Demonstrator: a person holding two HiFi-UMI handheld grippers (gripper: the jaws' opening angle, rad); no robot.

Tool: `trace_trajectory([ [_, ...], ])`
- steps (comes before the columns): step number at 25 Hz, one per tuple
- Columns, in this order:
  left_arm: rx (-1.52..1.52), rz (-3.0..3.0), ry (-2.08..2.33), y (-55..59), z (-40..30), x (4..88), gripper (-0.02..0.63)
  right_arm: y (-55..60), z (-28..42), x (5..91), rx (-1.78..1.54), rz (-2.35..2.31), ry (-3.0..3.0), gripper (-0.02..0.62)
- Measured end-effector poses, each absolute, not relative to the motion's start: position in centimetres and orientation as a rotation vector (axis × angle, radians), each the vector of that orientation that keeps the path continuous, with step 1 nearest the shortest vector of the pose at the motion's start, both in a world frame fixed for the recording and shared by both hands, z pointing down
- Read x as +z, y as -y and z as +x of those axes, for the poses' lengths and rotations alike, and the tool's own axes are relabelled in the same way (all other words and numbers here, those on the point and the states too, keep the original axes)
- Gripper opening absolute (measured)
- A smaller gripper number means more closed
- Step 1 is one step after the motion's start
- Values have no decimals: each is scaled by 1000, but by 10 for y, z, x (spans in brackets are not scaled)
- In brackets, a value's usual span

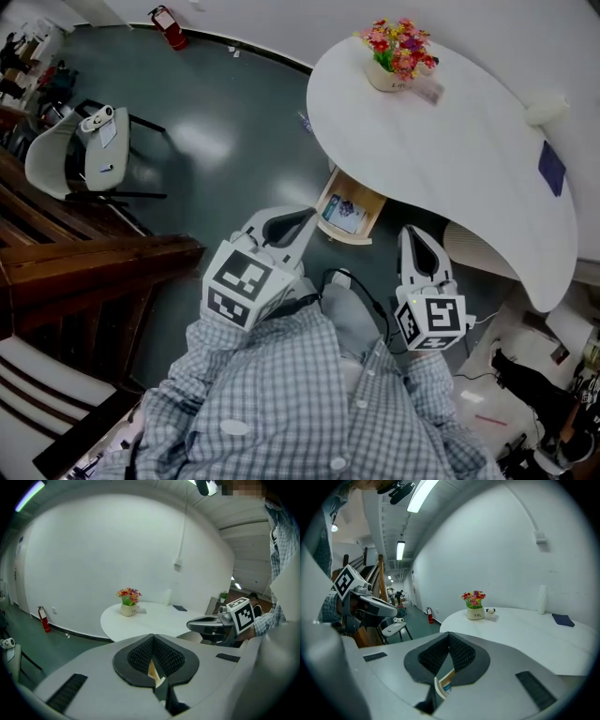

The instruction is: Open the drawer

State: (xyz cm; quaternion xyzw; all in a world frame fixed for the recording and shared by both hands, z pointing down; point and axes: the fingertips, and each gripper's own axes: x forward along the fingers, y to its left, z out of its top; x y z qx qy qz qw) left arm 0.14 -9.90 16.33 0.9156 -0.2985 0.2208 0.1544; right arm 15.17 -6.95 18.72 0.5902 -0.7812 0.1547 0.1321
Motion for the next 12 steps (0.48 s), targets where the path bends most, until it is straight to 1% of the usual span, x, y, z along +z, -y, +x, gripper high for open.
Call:
trace_trajectory([
  [12, 609, 2643, 822, 100, 18, 162, 5, 74, 151, 181, 444, 1707, 2300, 9],
])
